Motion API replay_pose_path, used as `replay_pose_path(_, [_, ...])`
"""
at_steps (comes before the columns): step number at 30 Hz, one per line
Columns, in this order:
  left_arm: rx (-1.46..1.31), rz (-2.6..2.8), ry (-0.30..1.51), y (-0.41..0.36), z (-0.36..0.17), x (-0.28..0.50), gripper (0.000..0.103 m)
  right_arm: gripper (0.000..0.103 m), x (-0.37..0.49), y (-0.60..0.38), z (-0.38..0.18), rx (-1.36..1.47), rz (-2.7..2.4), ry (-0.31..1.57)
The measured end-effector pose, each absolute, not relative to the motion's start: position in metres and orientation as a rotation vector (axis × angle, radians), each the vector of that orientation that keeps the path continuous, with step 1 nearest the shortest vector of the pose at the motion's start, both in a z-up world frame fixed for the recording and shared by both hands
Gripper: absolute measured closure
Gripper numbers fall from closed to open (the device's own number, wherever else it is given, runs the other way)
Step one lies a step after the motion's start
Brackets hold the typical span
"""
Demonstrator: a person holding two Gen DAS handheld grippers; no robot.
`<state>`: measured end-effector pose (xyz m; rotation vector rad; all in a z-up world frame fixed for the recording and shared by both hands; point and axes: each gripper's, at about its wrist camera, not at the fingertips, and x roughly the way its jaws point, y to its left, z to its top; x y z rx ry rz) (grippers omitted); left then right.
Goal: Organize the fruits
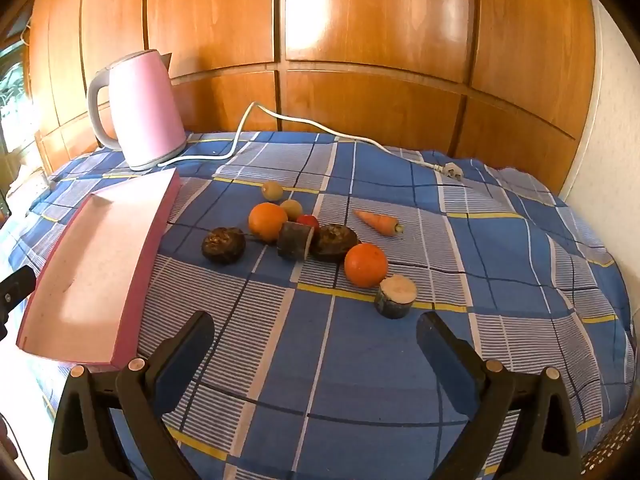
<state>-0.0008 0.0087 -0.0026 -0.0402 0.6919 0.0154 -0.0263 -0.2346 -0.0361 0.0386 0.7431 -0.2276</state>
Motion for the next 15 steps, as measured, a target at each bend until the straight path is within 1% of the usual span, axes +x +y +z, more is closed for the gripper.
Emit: replay_pose_path(15, [-0.034,0.011,0.675,0.0068,0.0039,-0.0047,0.000,0.000,-0.0313,-0.2343,-0.0316,0.037,-0.237,0.722])
